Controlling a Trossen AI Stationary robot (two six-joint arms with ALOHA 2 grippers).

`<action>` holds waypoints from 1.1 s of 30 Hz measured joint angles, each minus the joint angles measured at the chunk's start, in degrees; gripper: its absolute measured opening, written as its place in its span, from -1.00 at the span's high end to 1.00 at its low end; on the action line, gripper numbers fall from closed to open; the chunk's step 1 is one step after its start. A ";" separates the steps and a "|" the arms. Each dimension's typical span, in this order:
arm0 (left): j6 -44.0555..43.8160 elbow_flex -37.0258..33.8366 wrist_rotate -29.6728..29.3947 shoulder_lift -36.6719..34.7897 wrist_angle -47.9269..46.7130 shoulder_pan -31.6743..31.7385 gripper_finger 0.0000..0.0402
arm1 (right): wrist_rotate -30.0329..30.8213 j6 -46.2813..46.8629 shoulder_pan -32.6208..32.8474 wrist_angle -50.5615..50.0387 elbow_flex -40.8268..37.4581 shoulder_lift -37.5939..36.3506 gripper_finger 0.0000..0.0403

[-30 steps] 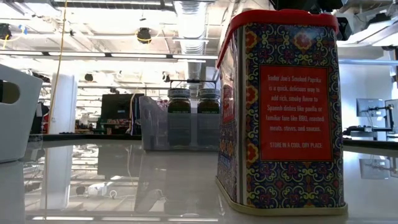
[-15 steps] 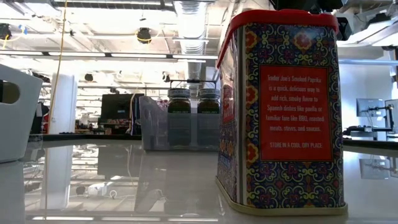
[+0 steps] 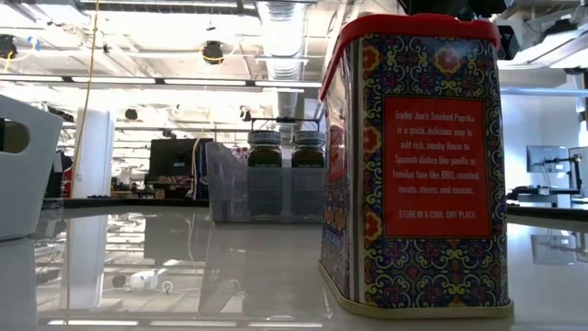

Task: Sort spices by type
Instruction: Put the red seasoning can into the transparent bin

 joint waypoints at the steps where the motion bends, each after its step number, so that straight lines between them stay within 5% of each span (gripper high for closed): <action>1: 0.02 0.00 -0.27 0.00 0.04 0.14 -0.20 | 0.00 0.00 0.00 0.02 0.00 0.00 -0.68; 33: 12.18 0.00 -1.93 -0.04 10.80 9.05 -0.20 | -0.01 -1.32 0.11 0.11 -0.02 0.02 -0.68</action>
